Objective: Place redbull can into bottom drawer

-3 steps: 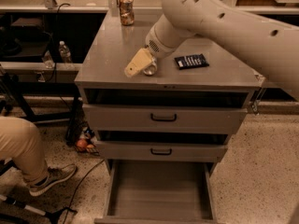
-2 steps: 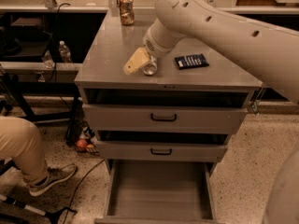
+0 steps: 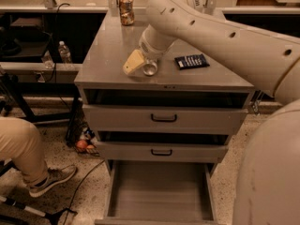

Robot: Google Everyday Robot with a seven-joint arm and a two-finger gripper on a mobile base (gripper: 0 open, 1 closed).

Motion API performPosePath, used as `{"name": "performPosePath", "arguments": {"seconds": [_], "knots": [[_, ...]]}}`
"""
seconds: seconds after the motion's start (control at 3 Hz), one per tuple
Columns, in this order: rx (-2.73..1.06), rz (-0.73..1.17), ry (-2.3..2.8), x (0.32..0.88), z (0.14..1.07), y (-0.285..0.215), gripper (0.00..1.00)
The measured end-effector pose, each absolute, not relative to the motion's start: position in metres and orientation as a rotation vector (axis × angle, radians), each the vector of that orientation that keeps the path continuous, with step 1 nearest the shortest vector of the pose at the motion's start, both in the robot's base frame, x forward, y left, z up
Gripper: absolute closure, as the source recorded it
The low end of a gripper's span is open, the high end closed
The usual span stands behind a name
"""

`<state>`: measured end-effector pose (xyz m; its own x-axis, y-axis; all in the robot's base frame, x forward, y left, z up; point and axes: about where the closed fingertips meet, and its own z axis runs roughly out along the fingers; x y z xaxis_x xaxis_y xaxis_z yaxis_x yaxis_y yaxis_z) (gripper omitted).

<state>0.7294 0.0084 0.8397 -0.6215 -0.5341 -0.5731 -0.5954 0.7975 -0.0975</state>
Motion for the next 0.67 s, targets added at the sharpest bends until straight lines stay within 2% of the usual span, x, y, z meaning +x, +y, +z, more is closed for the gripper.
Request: {"name": "performPosePath", "arguments": {"seconds": [0.33, 0.67], "knots": [[-0.826, 0.133, 2.401, 0.734, 0.834, 0.012, 0.38], [-0.851, 0.152, 2.365, 0.729, 0.846, 0.011, 0.67]]}}
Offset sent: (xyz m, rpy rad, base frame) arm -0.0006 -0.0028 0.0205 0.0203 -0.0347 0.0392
